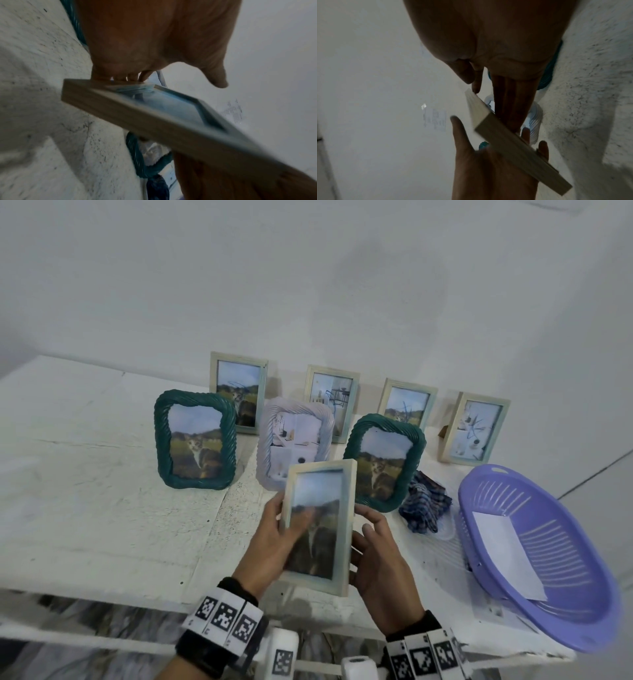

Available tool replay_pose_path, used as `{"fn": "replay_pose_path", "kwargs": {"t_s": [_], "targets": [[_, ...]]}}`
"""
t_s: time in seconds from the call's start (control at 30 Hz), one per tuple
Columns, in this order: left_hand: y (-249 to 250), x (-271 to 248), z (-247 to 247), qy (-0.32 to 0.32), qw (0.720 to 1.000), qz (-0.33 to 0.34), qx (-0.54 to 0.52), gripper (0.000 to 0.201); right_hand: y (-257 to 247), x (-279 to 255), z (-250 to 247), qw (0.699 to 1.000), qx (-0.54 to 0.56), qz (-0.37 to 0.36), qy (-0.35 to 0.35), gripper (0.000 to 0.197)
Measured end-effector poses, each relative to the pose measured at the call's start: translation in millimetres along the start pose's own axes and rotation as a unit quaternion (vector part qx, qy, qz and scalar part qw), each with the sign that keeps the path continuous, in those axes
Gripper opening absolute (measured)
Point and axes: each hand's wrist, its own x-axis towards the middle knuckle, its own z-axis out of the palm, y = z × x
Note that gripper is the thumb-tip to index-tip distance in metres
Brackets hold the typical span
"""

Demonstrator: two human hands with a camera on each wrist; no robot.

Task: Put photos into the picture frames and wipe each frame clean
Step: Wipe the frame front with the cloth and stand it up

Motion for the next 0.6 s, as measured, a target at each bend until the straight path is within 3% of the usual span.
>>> {"fn": "replay_pose_path", "kwargs": {"t_s": [0.1,0.13,0.23,0.37,0.43,0.5,0.6], "targets": [[2.4,0.0,8.2,-0.054,0.998,-0.005,0.019,0.104,4.0,-3.5,8.9,0.996,-0.064,-0.053,-0.033,0.025],[4.0,-0.6,10.5,-0.061,0.998,-0.014,0.001,0.104,7.3,-3.3,12.2,0.991,-0.101,-0.085,-0.031,0.027],[7.8,-3.3,15.9,-0.084,0.993,-0.033,-0.076,0.082,14.6,1.5,22.2,0.961,-0.224,-0.162,-0.016,0.035],[8.1,-5.4,16.2,-0.083,0.978,-0.079,-0.176,0.08,15.6,8.1,25.9,0.929,-0.321,-0.185,0.019,0.031],[8.5,-4.2,12.6,-0.074,0.98,-0.09,-0.16,0.096,12.3,9.1,22.5,0.886,-0.407,-0.219,0.036,0.028],[8.4,-2.3,8.3,-0.06,0.985,-0.086,-0.137,0.106,8.6,10.3,18.7,0.822,-0.502,-0.264,0.052,0.029],[6.8,0.2,2.4,-0.041,0.987,-0.096,-0.125,0.103,1.4,13.8,14.2,0.714,-0.606,-0.335,0.099,0.021]]}}
